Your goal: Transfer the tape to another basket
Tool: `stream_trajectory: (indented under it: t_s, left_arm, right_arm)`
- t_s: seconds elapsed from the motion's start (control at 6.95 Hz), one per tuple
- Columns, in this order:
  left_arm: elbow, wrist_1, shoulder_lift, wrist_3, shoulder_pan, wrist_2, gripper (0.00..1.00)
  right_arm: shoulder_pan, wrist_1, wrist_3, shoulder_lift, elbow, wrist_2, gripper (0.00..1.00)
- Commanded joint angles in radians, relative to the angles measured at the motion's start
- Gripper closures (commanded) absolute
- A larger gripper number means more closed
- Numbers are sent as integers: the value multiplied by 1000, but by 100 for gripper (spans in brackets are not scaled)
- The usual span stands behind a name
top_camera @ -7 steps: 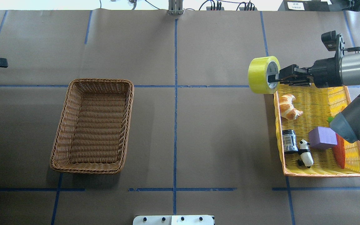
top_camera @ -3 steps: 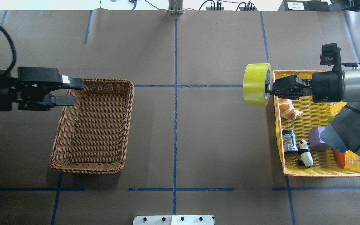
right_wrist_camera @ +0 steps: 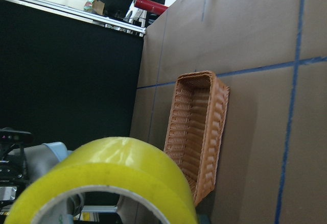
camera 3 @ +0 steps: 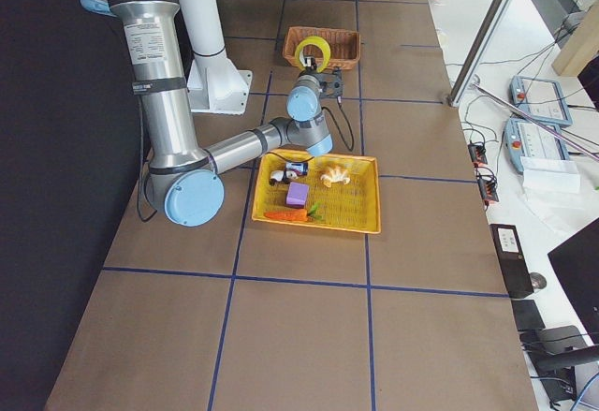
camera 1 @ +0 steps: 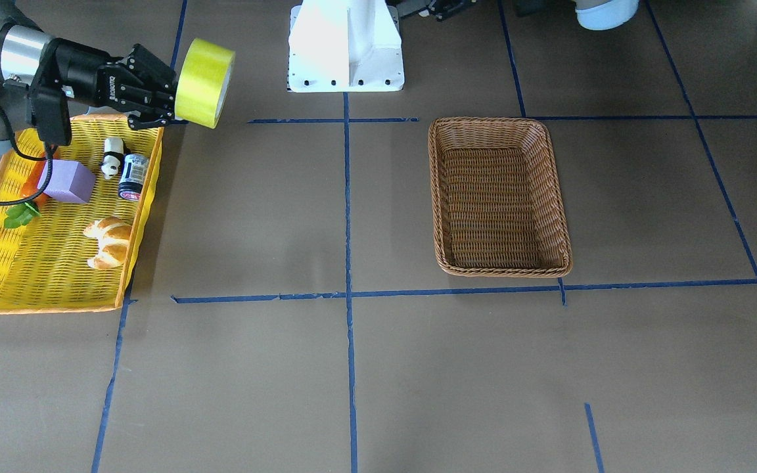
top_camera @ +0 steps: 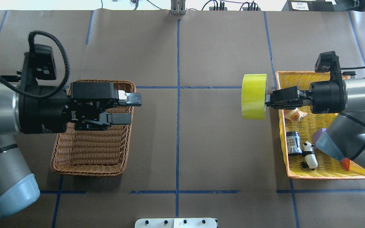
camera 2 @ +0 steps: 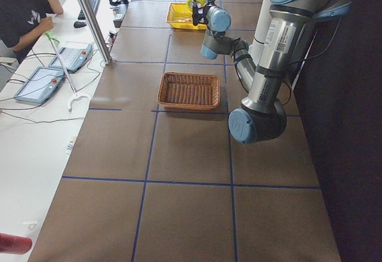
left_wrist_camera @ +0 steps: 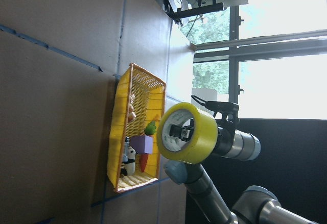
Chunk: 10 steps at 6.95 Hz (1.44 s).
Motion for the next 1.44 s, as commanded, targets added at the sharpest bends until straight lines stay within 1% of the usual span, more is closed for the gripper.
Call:
stream_trajectory:
  t_s: [0.0, 0.14, 0.29, 0.43, 0.58, 0.72, 0.86, 1.01, 1.29]
  left_arm:
    - [3, -48, -23, -2, 45, 37, 0]
    - [3, -48, -40, -5, 45, 37, 0]
    - [6, -47, -61, -10, 51, 40, 0]
    - [5, -48, -64, -12, 56, 51, 0]
    - [5, -88, -64, -13, 85, 108, 0]
    - [6, -135, -63, -12, 135, 162, 0]
    - [8, -137, -66, -12, 157, 179, 0]
    - [11, -137, -66, -12, 159, 181, 0]
    - [28, -137, -89, -10, 159, 189, 0]
  right_arm:
    - [-69, 0, 64, 37, 86, -1, 100]
    - [-99, -6, 86, 42, 126, -2, 100]
    - [-121, -5, 86, 62, 131, -22, 100]
    - [-164, 6, 86, 62, 133, -100, 100]
    - [-193, 6, 86, 65, 146, -135, 100]
    - [-196, 6, 86, 67, 159, -142, 100]
    - [-199, 6, 85, 67, 159, -145, 100]
    - [-204, 6, 85, 67, 160, -151, 100]
    - [-257, 3, 80, 68, 160, -208, 100]
